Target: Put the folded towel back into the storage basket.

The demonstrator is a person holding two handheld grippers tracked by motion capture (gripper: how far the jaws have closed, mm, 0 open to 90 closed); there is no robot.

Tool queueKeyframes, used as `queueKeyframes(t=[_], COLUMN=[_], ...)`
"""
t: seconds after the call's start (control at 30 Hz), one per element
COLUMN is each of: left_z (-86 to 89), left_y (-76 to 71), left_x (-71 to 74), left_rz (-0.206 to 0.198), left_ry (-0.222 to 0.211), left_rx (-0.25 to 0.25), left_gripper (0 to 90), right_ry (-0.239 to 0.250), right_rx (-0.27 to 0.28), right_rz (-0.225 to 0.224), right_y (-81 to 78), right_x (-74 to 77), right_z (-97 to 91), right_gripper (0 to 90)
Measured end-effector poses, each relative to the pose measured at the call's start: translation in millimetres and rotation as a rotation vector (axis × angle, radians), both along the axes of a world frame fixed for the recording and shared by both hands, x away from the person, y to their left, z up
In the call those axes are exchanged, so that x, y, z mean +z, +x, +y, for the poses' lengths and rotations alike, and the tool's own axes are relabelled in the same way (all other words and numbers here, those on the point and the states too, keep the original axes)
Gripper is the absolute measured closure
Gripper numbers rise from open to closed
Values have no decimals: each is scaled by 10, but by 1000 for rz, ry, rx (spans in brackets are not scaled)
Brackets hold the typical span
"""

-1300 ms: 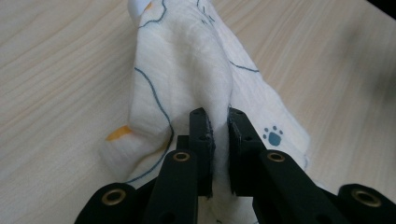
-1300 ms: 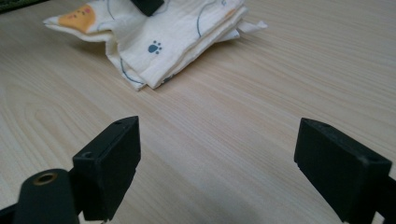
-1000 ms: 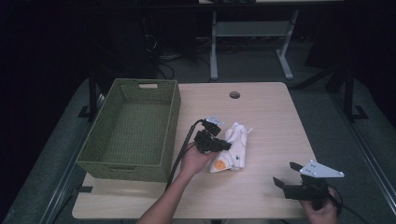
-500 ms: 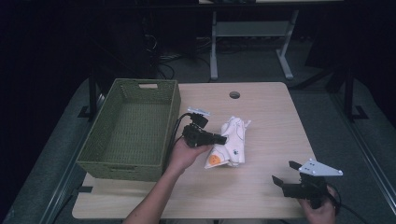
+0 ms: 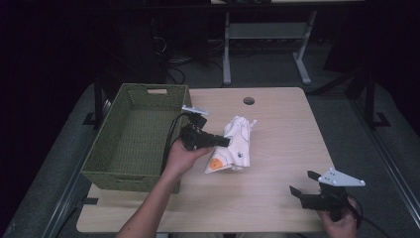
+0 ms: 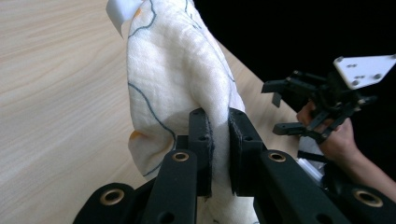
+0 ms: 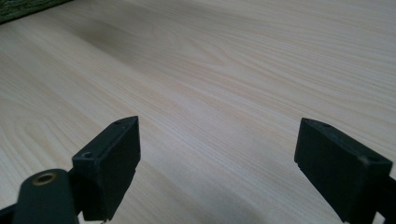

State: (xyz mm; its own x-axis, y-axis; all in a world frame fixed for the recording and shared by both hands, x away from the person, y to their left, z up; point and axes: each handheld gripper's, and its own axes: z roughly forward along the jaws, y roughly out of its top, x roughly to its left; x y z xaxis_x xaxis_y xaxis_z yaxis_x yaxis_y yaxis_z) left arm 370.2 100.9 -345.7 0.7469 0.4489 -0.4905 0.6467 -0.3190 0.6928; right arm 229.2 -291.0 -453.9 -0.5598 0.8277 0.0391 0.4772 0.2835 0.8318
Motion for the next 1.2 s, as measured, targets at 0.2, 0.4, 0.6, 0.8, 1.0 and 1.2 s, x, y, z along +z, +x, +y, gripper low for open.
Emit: queueKeyframes(t=[0.2, 0.4, 0.6, 0.8, 1.0, 1.2], left_z=[84, 216, 347, 495, 678, 886], left_y=[10, 19, 6, 0, 5, 17], left_x=[54, 99, 185, 260, 304, 315], left_rz=[2, 7, 0, 4, 0, 1], left_ry=[-11, -35, -46, -63, -88, -86], left_rx=[1, 9, 27, 41, 55, 81], left_gripper=[823, 823, 823, 823, 823, 823], right_ry=[2, 3, 1, -2, 4, 11], right_rx=[-1, -6, 7, 7, -5, -7], right_rz=[5, -4, 3, 5, -7, 1], right_y=[5, -5, -3, -4, -7, 6], right_x=[-5, 5, 2, 5, 28, 17], right_z=[-5, -19, -7, 18, -3, -23], right_gripper=[139, 139, 139, 139, 139, 139])
